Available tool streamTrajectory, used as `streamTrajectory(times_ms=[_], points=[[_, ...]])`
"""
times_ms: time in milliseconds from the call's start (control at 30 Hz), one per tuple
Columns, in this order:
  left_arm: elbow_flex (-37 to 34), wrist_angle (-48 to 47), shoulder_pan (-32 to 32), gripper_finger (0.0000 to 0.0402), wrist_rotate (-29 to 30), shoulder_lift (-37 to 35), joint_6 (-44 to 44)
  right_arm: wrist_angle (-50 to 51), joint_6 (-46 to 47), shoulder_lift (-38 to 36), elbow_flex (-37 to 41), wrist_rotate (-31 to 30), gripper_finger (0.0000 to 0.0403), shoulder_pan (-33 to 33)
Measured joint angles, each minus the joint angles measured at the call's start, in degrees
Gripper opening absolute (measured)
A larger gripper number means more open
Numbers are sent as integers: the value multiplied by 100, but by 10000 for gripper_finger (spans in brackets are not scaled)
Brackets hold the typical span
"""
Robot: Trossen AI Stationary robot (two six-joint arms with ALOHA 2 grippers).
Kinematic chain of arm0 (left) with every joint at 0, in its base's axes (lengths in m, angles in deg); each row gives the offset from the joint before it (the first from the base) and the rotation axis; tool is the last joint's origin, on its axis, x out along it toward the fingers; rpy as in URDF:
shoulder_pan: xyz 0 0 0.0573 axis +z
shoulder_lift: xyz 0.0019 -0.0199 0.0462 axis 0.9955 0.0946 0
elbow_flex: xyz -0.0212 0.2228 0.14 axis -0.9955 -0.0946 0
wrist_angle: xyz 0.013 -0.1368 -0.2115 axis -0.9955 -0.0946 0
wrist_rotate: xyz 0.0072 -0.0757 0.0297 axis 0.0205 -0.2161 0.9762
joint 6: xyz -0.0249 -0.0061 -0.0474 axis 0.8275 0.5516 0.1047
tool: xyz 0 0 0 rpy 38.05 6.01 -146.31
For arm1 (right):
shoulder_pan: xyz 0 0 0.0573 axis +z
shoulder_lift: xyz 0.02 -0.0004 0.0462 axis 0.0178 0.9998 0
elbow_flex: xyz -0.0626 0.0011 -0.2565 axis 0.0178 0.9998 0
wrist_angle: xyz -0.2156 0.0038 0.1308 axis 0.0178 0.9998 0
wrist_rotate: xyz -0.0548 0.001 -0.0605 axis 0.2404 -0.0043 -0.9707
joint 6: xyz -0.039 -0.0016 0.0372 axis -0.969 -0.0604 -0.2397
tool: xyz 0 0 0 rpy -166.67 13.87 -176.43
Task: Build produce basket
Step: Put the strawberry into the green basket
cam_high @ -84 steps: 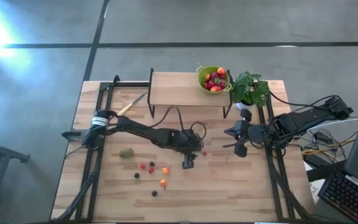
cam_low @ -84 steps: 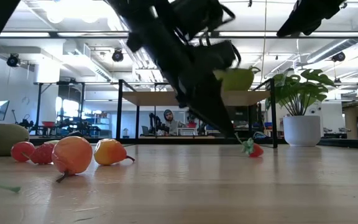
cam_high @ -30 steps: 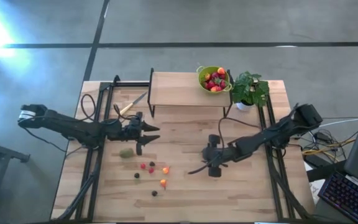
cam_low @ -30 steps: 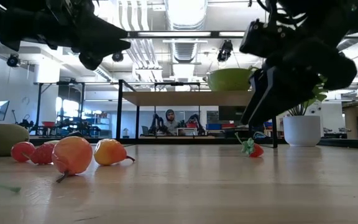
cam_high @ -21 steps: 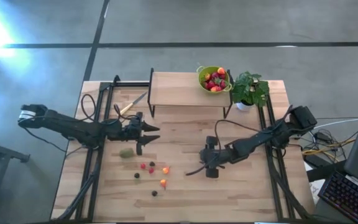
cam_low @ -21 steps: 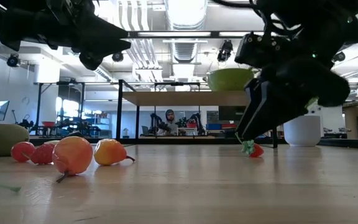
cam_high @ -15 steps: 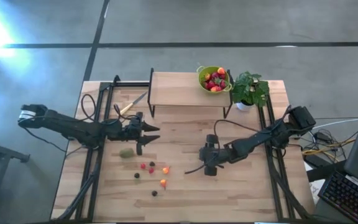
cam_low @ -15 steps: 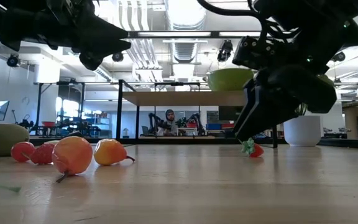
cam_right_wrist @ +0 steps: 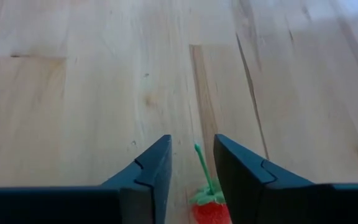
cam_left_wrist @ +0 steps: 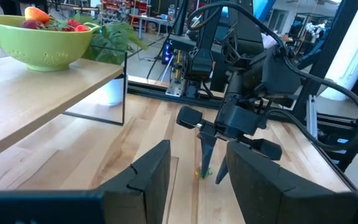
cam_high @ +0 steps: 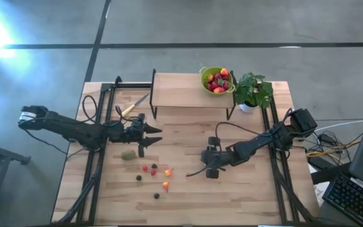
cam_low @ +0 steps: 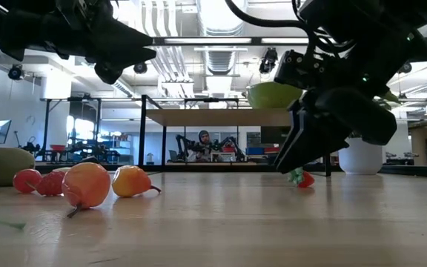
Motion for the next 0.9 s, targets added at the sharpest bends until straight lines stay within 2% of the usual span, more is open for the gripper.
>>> streamTrajectory(times_ms=[433, 900], points=[[0, -4, 2, 163, 2, 0, 2, -5, -39, -9, 0, -28, 15, 0], [0, -2, 0, 163, 0, 0, 20, 76, -95, -181, -104, -33, 9, -23]])
